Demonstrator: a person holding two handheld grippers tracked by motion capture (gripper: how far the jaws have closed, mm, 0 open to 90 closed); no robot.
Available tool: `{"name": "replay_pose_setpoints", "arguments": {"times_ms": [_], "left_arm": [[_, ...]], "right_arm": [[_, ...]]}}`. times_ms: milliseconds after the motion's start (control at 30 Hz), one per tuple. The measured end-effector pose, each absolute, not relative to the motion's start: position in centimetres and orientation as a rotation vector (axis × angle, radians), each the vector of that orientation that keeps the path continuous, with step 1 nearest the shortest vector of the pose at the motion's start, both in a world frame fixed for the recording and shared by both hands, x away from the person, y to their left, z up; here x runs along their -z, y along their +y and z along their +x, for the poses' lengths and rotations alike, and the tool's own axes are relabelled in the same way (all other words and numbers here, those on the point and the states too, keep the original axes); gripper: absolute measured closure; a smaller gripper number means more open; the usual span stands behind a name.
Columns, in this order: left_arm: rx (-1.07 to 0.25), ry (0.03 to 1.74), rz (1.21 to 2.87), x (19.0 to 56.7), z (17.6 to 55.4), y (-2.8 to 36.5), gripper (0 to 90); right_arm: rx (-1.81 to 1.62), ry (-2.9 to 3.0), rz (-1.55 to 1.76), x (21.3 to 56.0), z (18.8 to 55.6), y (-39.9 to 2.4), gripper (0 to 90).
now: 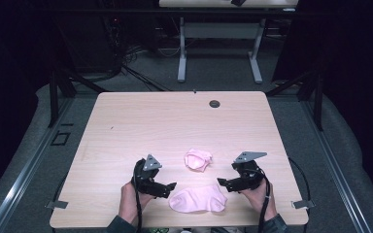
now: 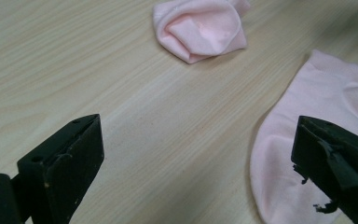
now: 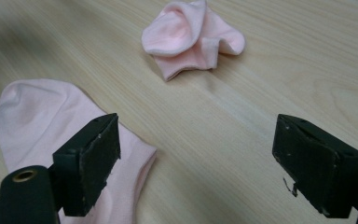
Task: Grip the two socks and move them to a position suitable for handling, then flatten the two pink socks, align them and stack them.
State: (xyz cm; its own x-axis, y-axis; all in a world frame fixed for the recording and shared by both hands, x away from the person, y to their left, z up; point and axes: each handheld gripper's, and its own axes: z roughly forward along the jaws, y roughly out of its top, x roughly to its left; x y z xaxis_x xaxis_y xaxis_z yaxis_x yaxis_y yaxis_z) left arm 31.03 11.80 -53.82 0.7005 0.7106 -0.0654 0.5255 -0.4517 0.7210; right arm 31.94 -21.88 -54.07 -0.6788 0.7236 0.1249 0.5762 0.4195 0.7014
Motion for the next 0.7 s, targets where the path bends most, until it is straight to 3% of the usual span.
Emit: {"name": "replay_pose_setpoints", "arguments": {"times_ms": [467,700], "left_arm": [[-0.333,0.883,2.166,52.4,32.5,9.9,3.2],[-0.299,0.805,2.221,52.8,34.1,6.7,18.4]], "right_arm": [[-1.103,2.465,1.143,53.6,33.2,-21.5,15.0],[-1.112,2.471,1.15,53.5,34.5,-20.6,22.8]]}}
